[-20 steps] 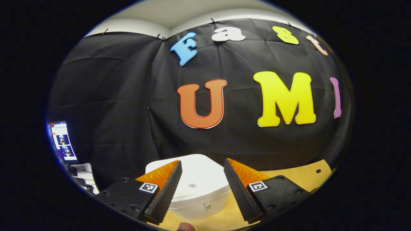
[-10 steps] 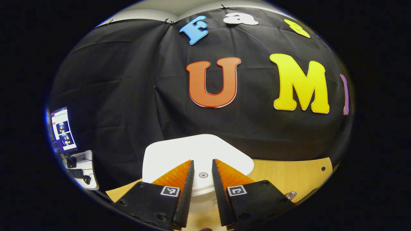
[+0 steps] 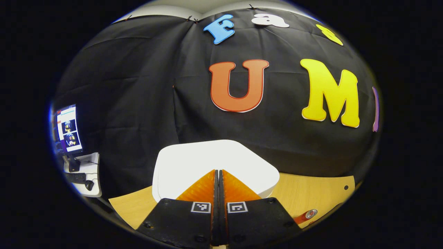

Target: Press the lid of the desktop garbage bin to open it, pick up the crumpled paper on the desktop and throw it into the bin, then pick up the pop can on the desktop and drop it into the bin, and finally close the garbage bin lid.

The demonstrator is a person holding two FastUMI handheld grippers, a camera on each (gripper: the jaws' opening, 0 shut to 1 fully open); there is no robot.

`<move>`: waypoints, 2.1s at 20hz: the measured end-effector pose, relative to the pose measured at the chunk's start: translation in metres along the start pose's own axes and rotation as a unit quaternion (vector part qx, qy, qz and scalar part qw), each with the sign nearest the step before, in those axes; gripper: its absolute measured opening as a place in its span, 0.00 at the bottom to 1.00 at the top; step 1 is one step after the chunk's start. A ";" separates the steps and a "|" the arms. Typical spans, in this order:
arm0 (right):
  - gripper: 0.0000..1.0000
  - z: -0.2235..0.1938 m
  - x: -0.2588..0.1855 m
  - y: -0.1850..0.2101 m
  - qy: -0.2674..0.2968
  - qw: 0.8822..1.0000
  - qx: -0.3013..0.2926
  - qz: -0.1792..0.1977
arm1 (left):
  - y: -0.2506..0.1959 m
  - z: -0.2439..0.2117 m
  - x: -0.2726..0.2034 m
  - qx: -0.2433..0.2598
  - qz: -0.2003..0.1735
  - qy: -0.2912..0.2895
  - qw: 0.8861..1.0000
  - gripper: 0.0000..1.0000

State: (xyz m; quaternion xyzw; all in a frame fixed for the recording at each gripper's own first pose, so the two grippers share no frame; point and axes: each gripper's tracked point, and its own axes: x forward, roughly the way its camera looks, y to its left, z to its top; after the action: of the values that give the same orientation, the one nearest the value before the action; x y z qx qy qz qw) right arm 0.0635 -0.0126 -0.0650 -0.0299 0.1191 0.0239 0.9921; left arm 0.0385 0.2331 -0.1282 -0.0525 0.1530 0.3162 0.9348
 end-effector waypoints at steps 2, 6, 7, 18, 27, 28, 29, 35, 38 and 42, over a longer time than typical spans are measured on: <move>0.95 0.000 0.000 0.009 -0.001 1.000 -0.005 0.013 | 0.002 -0.002 -0.002 -0.001 0.013 0.003 1.000 0.03; 0.95 0.006 -0.001 0.020 -0.013 0.999 -0.024 0.030 | 0.002 0.012 -0.004 0.039 0.020 -0.023 0.999 0.03; 0.94 0.008 -0.001 0.019 -0.017 0.999 -0.028 0.031 | 0.002 0.021 -0.006 0.043 0.023 -0.037 0.998 0.03; 0.95 0.031 -0.005 0.002 -0.045 0.999 -0.002 0.012 | -0.040 0.094 -0.043 0.008 -0.080 -0.104 0.991 0.08; 0.95 0.014 -0.022 -0.011 -0.036 0.999 -0.004 0.019 | -0.085 0.070 -0.083 0.014 -0.176 -0.101 0.979 0.92; 0.95 0.008 -0.023 -0.013 -0.031 0.999 -0.006 0.022 | -0.089 0.064 -0.088 0.015 -0.182 -0.099 0.978 1.00; 0.95 0.000 -0.023 -0.016 -0.022 0.999 -0.008 0.027 | -0.093 0.057 -0.098 0.014 -0.191 -0.094 0.977 1.00; 0.95 -0.059 -0.025 -0.024 0.044 0.997 0.008 0.058 | -0.115 0.011 -0.143 0.035 -0.225 -0.072 0.971 1.00; 0.95 -0.091 -0.023 -0.013 0.065 0.993 0.013 0.099 | -0.123 -0.008 -0.162 0.039 -0.239 -0.057 0.968 1.00; 0.95 -0.137 -0.014 -0.007 0.107 0.986 0.003 0.125 | -0.119 -0.024 -0.174 0.056 -0.231 -0.044 0.970 1.00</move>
State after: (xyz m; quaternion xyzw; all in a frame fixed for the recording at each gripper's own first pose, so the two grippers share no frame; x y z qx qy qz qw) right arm 0.0182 -0.0293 -0.1944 -0.0145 0.2275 0.1444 0.9629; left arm -0.0265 0.0332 -0.0955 -0.0200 0.1130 0.0846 0.9898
